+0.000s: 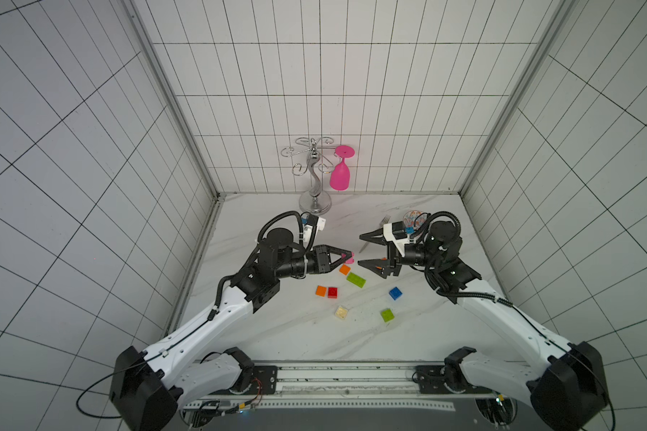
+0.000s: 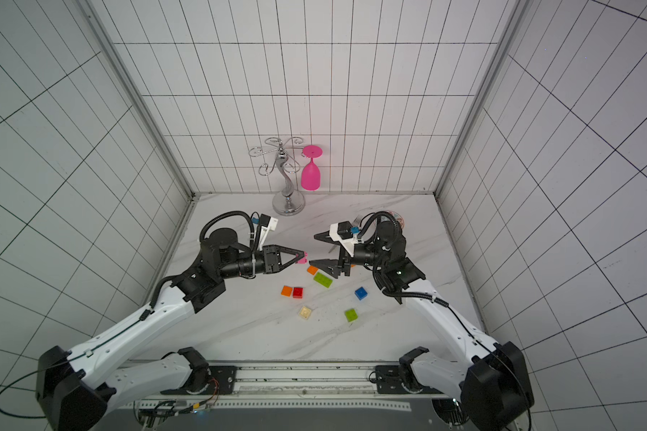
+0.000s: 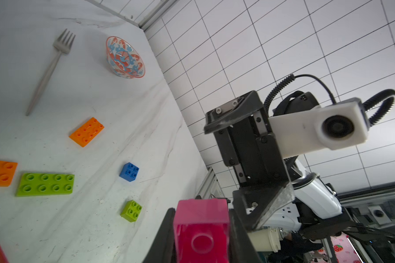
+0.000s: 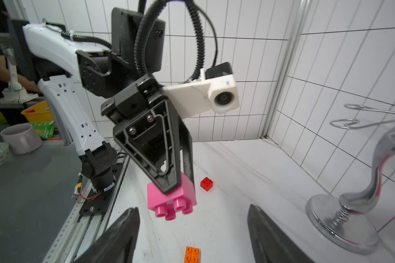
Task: Assemble the letter r with lego
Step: Adjust the lego brick at the center of the board.
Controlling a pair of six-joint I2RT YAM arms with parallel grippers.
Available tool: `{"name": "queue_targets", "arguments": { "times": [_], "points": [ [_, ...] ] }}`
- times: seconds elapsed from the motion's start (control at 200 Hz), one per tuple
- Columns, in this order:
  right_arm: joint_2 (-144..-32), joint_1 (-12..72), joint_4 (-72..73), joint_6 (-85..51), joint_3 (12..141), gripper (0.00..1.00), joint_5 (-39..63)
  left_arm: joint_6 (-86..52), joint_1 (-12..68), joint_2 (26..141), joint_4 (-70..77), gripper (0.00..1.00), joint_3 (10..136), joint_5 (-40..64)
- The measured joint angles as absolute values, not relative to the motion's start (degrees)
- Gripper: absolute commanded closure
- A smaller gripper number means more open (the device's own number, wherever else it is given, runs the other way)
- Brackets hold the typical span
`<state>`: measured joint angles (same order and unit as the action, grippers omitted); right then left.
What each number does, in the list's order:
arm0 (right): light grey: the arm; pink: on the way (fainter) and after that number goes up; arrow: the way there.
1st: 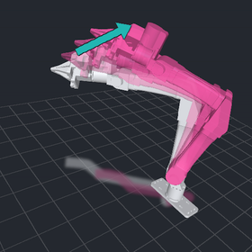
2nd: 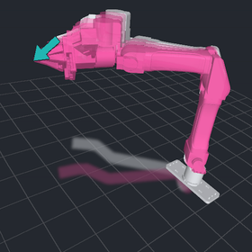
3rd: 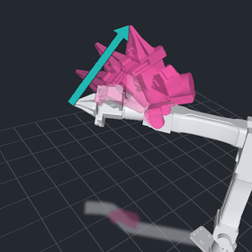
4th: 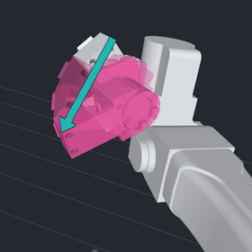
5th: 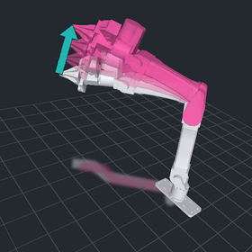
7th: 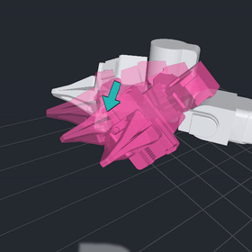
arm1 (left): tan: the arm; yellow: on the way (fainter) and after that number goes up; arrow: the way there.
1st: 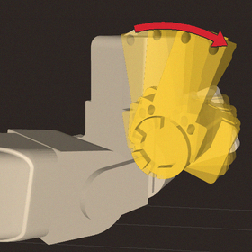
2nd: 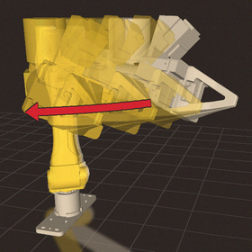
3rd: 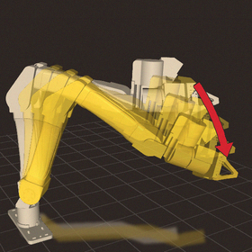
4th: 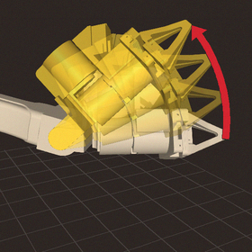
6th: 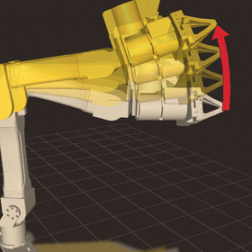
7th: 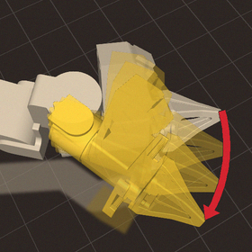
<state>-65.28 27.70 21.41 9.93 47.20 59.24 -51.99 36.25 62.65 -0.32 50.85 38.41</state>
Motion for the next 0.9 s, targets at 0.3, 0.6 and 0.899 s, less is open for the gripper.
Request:
{"name": "queue_targets", "arguments": {
  "times": [0.3, 0.6, 0.899],
  "points": [
    [-66.6, 29.8, 26.0, 14.7, 47.3, 0.45, 61.4, -55.5, 36.2, 62.6, 5.0, 1.00, 50.9, 43.6],
    [-67.5, 31.3, 27.4, 14.4, 47.3, 0.50, 61.7, -56.6, 36.2, 62.7, 6.3, 1.00, 50.9, 45.1],
    [-67.0, 31.7, 28.4, 14.3, 47.3, 0.56, 61.7, -56.6, 36.2, 63.1, 6.5, 1.00, 50.9, 45.2]
  ]
}}
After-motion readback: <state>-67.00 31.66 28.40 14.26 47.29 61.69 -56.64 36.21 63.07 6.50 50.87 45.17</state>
